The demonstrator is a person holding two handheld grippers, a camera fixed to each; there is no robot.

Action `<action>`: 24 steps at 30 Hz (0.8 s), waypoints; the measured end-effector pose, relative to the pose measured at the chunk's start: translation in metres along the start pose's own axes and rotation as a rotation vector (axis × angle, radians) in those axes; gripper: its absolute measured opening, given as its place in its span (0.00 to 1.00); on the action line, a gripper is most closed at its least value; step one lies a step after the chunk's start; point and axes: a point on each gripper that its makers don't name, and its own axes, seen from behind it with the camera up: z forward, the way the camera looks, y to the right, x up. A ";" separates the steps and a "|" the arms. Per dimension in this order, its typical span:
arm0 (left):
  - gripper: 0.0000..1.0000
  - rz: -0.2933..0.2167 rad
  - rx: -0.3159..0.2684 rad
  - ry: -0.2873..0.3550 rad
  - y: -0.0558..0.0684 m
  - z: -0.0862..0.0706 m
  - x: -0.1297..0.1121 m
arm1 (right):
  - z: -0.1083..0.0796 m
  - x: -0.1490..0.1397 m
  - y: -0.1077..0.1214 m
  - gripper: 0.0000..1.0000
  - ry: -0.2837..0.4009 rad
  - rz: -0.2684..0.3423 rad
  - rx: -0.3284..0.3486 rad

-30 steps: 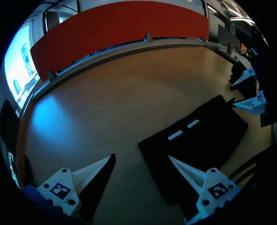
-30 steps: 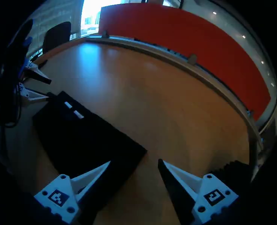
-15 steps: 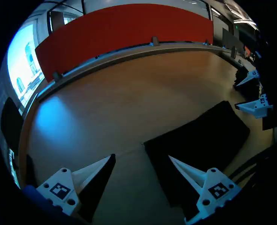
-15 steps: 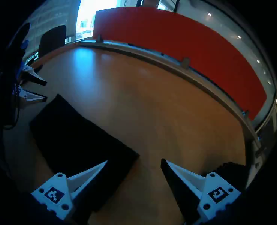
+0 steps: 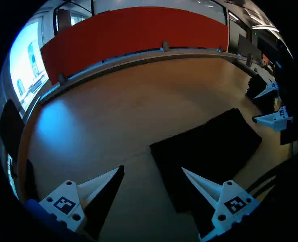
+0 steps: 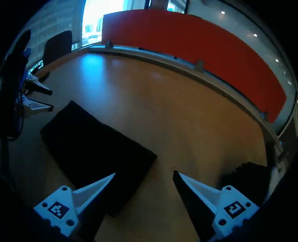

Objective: Fold towel

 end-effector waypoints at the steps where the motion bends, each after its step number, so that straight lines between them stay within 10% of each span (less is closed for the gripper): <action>1: 0.94 -0.006 0.001 0.000 0.000 -0.002 -0.002 | -0.002 -0.001 -0.001 1.00 0.000 0.000 0.002; 24: 0.94 -0.082 0.041 0.018 -0.002 -0.036 -0.028 | -0.029 -0.022 -0.022 1.00 0.002 -0.004 0.029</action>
